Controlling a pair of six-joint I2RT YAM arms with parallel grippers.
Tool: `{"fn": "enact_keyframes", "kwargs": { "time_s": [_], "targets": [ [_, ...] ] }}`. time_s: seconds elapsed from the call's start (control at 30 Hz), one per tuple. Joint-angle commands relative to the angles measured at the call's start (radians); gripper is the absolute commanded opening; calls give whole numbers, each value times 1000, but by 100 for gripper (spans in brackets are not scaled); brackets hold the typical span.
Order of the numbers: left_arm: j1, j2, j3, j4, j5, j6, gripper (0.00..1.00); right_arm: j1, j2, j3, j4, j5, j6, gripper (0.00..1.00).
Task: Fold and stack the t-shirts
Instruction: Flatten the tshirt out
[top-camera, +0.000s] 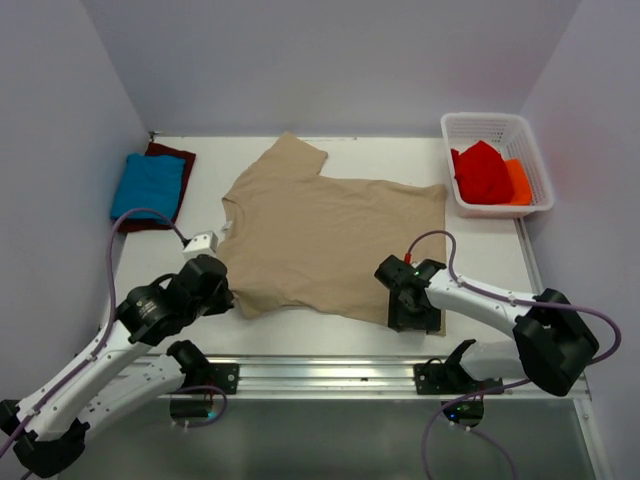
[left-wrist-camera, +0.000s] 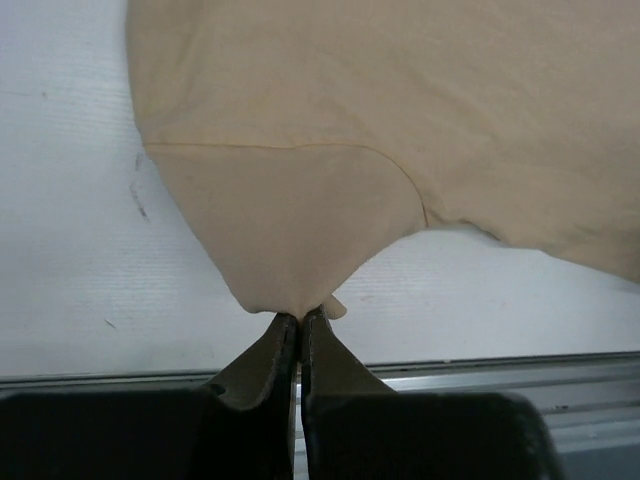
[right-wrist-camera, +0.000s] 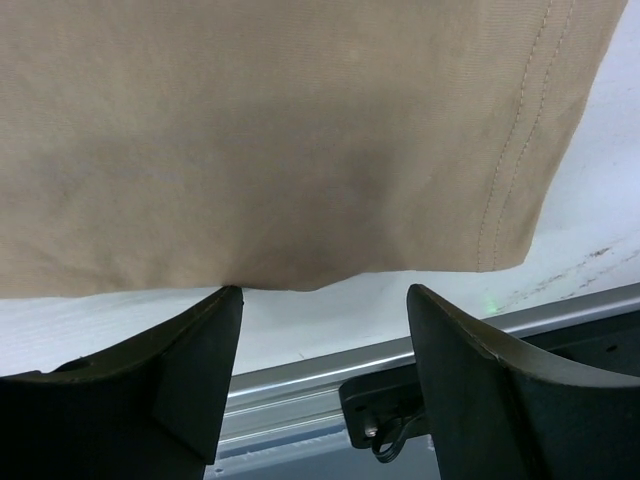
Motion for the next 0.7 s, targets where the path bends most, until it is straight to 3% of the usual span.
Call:
{"fn": "enact_keyframes", "kwargs": {
  "time_s": [0.0, 0.17, 0.4, 0.67],
  "targets": [
    [14, 58, 55, 65, -124, 34, 0, 6, -17, 50, 5, 28, 10, 71],
    [31, 90, 73, 78, -167, 61, 0, 5, -55, 57, -70, 105, 57, 73],
    [84, 77, 95, 63, -144, 90, 0, 3, -29, 77, -245, 223, 254, 75],
    [92, 57, 110, 29, -130, 87, 0, 3, 67, 60, -218, 195, 332, 75]
  ]
}}
